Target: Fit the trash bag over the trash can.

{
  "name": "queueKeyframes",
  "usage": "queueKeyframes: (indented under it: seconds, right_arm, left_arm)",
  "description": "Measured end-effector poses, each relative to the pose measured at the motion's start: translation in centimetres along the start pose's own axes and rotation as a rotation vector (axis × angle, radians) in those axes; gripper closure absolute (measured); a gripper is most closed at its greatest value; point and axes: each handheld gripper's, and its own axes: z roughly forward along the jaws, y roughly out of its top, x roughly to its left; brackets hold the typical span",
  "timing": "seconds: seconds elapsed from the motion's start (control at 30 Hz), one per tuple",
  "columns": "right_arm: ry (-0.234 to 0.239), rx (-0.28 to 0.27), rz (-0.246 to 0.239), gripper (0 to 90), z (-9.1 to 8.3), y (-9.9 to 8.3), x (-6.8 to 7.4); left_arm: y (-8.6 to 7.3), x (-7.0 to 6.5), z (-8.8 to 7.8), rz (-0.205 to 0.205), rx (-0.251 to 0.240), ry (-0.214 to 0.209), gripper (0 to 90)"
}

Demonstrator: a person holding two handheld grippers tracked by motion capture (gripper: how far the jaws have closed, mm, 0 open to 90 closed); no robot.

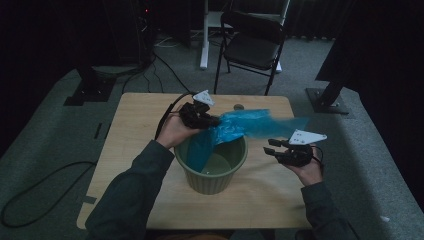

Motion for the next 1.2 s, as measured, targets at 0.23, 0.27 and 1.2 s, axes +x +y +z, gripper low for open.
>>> queueKeyframes:
  seconds: [0.23,0.27,1.2]
  right_arm:
    - [-0.036,-0.029,0.014,57.4,-1.6,0.2,-0.5]
    - [-0.039,-0.038,0.014,57.4,-1.9,0.3,-0.5]
    - [-0.030,-0.100,-0.029,58.4,-0.8,6.2,-2.7]
  left_arm:
    - [0.0,0.1,-0.1,-0.004,-0.007,0.009,87.5]
    - [0.0,0.1,-0.1,-0.004,-0.007,0.009,87.4]
    - [-0.2,-0.8,-0.2,0.041,0.008,-0.008,86.7]
